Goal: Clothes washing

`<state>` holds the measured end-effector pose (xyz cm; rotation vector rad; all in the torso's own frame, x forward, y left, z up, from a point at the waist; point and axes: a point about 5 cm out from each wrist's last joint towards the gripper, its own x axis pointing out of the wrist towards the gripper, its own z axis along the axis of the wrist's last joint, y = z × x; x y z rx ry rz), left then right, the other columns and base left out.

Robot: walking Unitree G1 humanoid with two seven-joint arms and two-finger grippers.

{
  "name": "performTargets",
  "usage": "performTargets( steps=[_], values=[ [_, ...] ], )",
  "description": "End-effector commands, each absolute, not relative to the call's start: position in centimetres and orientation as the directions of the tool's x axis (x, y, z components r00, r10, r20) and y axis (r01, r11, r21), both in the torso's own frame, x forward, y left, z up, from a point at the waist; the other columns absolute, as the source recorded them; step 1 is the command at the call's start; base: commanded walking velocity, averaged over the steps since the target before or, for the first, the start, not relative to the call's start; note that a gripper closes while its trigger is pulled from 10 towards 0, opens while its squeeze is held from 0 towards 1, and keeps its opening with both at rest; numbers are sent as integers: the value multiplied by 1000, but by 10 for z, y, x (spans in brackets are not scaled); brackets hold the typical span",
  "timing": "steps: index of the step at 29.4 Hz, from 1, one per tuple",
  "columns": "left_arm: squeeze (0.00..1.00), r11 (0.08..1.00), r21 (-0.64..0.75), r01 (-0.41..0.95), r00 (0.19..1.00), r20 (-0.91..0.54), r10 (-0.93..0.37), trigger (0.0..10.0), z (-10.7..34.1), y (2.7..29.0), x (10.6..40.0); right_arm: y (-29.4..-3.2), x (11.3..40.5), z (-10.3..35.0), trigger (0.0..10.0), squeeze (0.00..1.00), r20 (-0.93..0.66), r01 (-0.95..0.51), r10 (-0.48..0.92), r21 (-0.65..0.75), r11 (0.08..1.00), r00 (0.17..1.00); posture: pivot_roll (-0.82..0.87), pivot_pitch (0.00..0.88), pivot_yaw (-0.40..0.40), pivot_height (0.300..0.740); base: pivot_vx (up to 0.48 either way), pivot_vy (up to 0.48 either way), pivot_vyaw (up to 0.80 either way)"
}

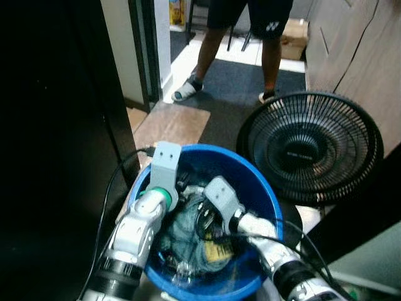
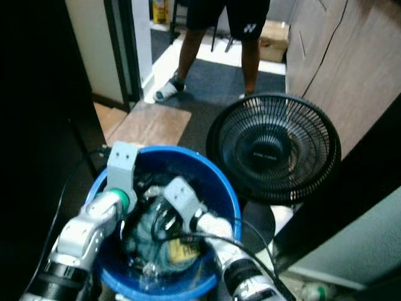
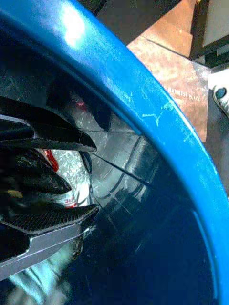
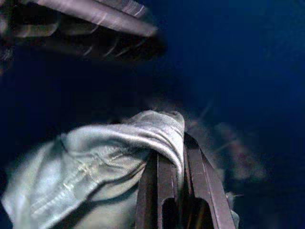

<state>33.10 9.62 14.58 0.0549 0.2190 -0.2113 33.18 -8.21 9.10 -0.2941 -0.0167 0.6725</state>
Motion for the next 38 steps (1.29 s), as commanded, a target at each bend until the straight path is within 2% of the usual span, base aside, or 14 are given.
performTargets(
  steps=[1, 3, 4, 5, 6, 12, 17, 20, 22, 26, 28, 32, 34, 38],
  values=[
    [0, 982, 35, 188, 960, -216, -176, 10000, 149, 101, 332, -92, 328, 90, 0, 0, -34, -567, 575, -222, 794, 818, 127, 94, 22, 470, 0, 0, 0],
    [0, 982, 35, 188, 960, -216, -176, 10000, 149, 101, 332, -92, 328, 90, 0, 0, -34, -567, 575, -222, 794, 818, 127, 94, 22, 470, 0, 0, 0],
    [0, 981, 34, 192, 960, -214, -180, 10000, 150, 100, 333, -96, 329, 104, 0, 0, 63, -509, 528, -186, 840, 847, 121, 91, 25, 470, 0, 0, 0],
    [0, 981, 34, 192, 960, -214, -180, 10000, 150, 100, 333, -96, 329, 104, 0, 0, 63, -509, 528, -186, 840, 847, 121, 91, 25, 470, 0, 0, 0],
    [0, 980, 32, 196, 960, -212, -185, 10000, 150, 99, 333, -100, 330, 122, 10000, 0, 168, -446, 463, -127, 886, 870, 118, 88, 27, 470, 0, 0, 0],
    [0, 979, 21, 204, 959, -205, -196, 10000, 153, 96, 333, -110, 329, 159, 10000, 0, 352, -338, 312, 15, 941, 883, 116, 82, 27, 470, 0, 0, 0],
    [0, 979, 4, 204, 962, -187, -199, 10000, 159, 96, 334, -114, 328, 174, 10000, 0, 408, -316, 272, 44, 948, 872, 116, 75, 24, 470, 0, 0, 0],
    [0, 978, -47, 203, 972, -108, -207, 10000, 181, 94, 336, -119, 324, 192, 10000, 0, 470, -289, 230, 55, 956, 852, 116, 68, 24, 470, 0, 0, 0],
    [0, 978, -47, 203, 972, -108, -207, 10000, 181, 94, 336, -119, 324, 192, 10000, 0, 470, -289, 230, 55, 956, 852, 116, 68, 24, 470, 0, 0, 0],
    [0, 968, -100, 232, 967, 128, -219, 10000, 239, 97, 340, -120, 320, 240, 10000, 0, 586, -234, 172, 32, 972, 792, 113, 51, 24, 470, 0, 0, 0],
    [0, 966, -80, 246, 955, 187, -228, 10000, 251, 99, 339, -122, 320, 243, 10000, 0, 592, -224, 162, 33, 974, 789, 113, 50, 23, 470, 0, 0, 0],
    [0, 965, -73, 253, 952, 198, -235, 10000, 253, 100, 338, -122, 320, 242, 10000, 0, 584, -221, 158, 39, 974, 796, 113, 50, 23, 470, 0, 0, 0],
    [0, 967, -65, 245, 954, 192, -228, 10000, 252, 100, 336, -128, 321, 229, 10000, 0, 524, -176, 117, 64, 982, 844, 114, 50, 20, 485, 0, 0, 0],
    [0, 967, -74, 245, 955, 190, -228, 10000, 252, 100, 334, -131, 321, 227, 10000, 0, 510, -160, 101, 72, 984, 854, 112, 51, 21, 500, 0, 0, 0]
  ],
)
